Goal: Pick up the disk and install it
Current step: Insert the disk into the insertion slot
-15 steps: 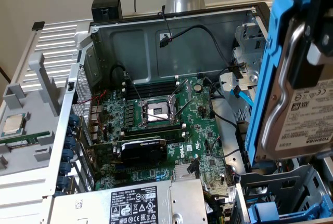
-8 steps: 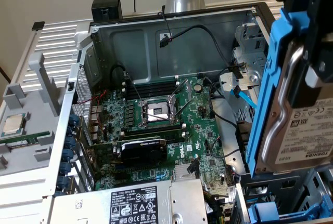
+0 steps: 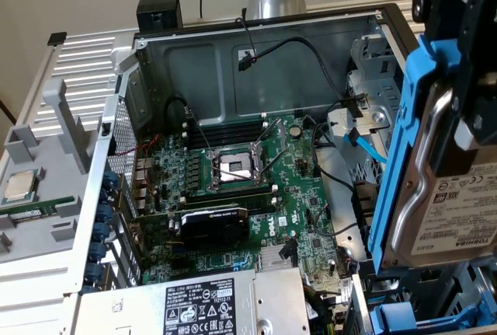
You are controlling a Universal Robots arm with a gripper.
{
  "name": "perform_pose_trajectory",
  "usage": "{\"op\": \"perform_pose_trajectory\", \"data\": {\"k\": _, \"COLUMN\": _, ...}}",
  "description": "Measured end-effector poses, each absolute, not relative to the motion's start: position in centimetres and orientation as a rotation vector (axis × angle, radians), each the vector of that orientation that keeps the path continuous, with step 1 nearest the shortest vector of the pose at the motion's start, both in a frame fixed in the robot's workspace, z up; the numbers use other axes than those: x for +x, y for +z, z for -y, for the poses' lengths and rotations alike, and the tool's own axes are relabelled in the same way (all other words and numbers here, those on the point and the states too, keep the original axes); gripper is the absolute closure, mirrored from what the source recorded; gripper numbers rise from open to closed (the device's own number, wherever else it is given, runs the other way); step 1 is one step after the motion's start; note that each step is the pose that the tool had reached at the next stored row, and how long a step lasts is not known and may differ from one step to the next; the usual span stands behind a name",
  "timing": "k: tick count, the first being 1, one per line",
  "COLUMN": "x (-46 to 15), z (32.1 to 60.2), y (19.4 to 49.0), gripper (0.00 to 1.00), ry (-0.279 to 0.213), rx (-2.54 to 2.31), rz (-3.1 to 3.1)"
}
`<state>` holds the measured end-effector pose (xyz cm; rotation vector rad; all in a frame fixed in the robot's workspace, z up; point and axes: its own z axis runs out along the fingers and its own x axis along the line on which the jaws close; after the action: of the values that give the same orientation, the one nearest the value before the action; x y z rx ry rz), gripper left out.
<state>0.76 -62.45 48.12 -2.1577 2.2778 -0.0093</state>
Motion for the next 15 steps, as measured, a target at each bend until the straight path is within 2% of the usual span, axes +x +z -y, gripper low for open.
{"op": "perform_pose_trajectory", "data": {"k": 15, "x": 1.2, "z": 62.3, "y": 46.6, "gripper": 0.63, "ry": -0.016, "rx": -2.161, "rz": -2.281}}
